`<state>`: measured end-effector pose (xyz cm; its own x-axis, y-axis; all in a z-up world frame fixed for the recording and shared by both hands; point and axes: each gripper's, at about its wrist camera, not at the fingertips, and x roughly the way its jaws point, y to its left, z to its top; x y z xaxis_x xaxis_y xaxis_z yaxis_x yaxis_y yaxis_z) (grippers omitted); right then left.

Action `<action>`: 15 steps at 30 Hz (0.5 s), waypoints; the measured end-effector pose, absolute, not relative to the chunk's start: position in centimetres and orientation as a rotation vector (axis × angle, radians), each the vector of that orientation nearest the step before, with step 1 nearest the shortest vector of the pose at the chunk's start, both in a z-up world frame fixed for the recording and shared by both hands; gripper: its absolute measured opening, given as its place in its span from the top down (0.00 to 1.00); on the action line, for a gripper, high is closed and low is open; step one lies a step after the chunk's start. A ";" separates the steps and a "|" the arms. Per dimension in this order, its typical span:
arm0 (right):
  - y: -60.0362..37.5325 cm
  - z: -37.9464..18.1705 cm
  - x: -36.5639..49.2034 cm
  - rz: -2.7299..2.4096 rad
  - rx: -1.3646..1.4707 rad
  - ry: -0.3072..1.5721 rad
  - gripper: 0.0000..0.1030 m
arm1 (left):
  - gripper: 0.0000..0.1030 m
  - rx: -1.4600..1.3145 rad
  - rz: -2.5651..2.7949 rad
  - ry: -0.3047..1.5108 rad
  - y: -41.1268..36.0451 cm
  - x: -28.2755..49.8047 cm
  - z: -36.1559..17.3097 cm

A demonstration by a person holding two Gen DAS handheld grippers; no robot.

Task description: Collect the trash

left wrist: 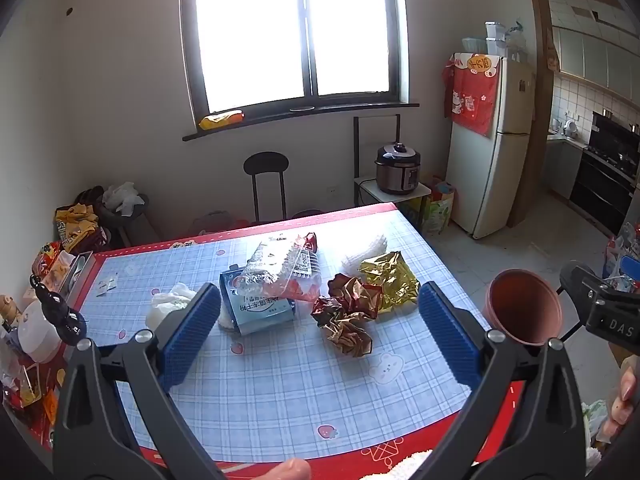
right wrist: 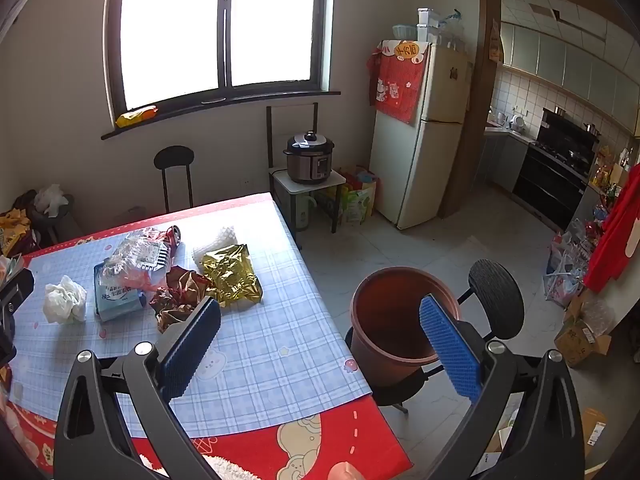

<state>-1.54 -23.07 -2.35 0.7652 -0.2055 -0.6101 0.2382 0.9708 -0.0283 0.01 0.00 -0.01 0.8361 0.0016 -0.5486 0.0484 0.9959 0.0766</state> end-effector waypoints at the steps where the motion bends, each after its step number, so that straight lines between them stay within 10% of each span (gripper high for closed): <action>1: -23.0 -2.4 -1.5 -0.243 0.047 0.660 0.05 | 0.05 0.090 -0.025 0.581 0.0 0.0 0.0; 15: -23.1 -2.4 -1.3 -0.243 0.051 0.664 0.05 | 0.05 0.099 -0.022 0.581 -0.1 0.0 0.0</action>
<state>-1.35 -23.10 -2.38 0.7607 -0.2068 -0.6153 0.2390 0.9705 -0.0307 0.01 -0.06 -0.03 0.8358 0.0072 -0.5490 0.0485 0.9950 0.0870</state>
